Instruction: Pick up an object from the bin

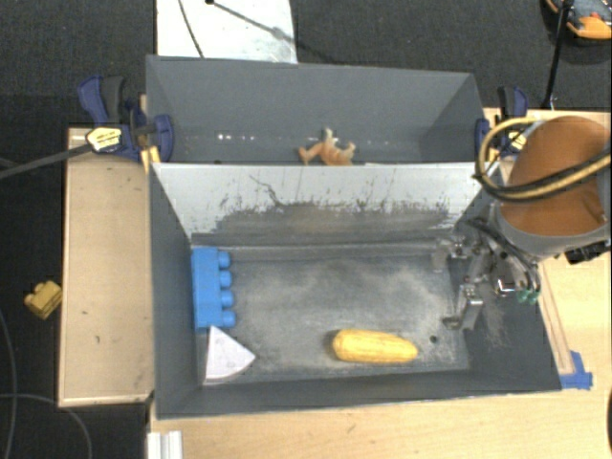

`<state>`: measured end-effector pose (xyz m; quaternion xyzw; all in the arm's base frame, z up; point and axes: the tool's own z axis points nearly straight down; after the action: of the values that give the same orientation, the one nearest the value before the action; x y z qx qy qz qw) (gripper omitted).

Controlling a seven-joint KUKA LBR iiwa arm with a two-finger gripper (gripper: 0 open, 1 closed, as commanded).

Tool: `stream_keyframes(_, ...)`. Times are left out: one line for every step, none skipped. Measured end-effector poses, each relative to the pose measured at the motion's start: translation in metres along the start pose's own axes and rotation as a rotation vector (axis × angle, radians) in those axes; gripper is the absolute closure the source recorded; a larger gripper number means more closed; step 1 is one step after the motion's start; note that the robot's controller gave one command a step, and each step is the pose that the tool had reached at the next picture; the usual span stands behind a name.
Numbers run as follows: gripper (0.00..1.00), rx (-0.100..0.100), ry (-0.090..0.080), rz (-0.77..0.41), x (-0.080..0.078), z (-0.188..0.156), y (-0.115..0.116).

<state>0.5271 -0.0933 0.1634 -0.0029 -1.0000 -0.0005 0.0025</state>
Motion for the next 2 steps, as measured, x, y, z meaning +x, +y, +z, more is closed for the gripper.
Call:
stream_keyframes(0.00,0.000,-0.002,-0.001,0.000,-0.002,0.000)
stream_keyframes(0.00,0.001,-0.009,0.010,-0.012,-0.009,-0.009)
